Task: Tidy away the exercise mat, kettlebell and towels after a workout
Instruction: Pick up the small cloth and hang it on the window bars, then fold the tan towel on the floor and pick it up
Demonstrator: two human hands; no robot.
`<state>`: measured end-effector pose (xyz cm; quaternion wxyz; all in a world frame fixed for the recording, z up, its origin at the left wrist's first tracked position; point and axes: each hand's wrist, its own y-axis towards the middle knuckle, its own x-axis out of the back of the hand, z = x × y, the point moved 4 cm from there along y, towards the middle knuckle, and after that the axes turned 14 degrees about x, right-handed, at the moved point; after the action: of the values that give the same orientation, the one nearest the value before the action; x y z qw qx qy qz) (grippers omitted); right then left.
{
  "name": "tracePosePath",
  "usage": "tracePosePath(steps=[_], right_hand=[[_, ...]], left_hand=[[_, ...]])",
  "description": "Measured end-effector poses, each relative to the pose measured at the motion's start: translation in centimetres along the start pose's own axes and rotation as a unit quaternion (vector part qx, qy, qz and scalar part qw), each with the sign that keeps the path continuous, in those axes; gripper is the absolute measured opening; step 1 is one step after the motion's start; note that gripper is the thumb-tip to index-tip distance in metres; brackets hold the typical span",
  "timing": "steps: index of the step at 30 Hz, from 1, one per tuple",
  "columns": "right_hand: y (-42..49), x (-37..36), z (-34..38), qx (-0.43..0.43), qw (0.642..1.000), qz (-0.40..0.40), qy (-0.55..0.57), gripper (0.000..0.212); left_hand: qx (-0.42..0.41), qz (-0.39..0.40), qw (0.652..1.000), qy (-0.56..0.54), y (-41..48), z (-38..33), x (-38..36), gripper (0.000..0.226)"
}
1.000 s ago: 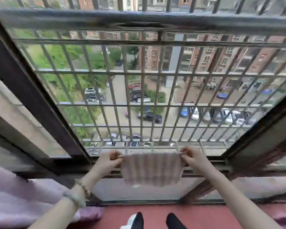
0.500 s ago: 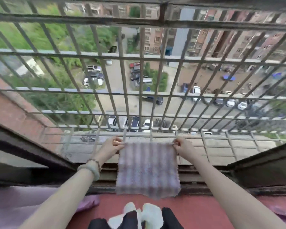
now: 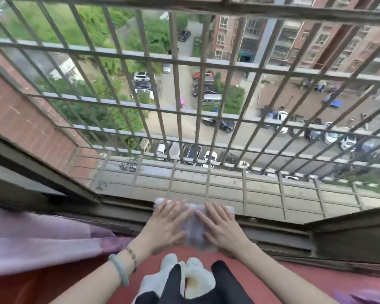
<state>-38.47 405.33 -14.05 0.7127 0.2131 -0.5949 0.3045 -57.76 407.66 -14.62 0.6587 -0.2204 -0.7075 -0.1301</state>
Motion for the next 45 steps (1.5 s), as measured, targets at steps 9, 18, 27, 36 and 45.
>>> tracePosePath(steps=[9, 18, 27, 36, 45], right_hand=[[2.9, 6.4, -0.8, -0.023, 0.967, 0.059, 0.246, 0.043], [9.6, 13.5, 7.6, 0.111, 0.909, 0.086, 0.392, 0.038], [11.8, 12.6, 29.4, 0.294, 0.818, 0.188, 0.457, 0.051], [3.7, 7.6, 50.9, 0.416, 0.73, 0.275, 0.467, 0.053], [-0.8, 2.3, 62.2, 0.43, 0.71, 0.305, 0.467, 0.051]], left_hand=[[0.114, 0.043, 0.986, -0.113, -1.1, -0.5, 3.4, 0.065], [0.417, -0.138, 0.764, -0.473, -14.3, 4.4, 10.0, 0.029], [0.535, -0.399, 0.505, -0.547, -38.7, 0.4, 9.0, 0.07], [0.615, -0.514, 0.361, -0.476, -62.8, -10.8, 6.1, 0.059], [0.65, -0.535, 0.281, -0.459, -74.2, -14.6, 2.4, 0.052]])
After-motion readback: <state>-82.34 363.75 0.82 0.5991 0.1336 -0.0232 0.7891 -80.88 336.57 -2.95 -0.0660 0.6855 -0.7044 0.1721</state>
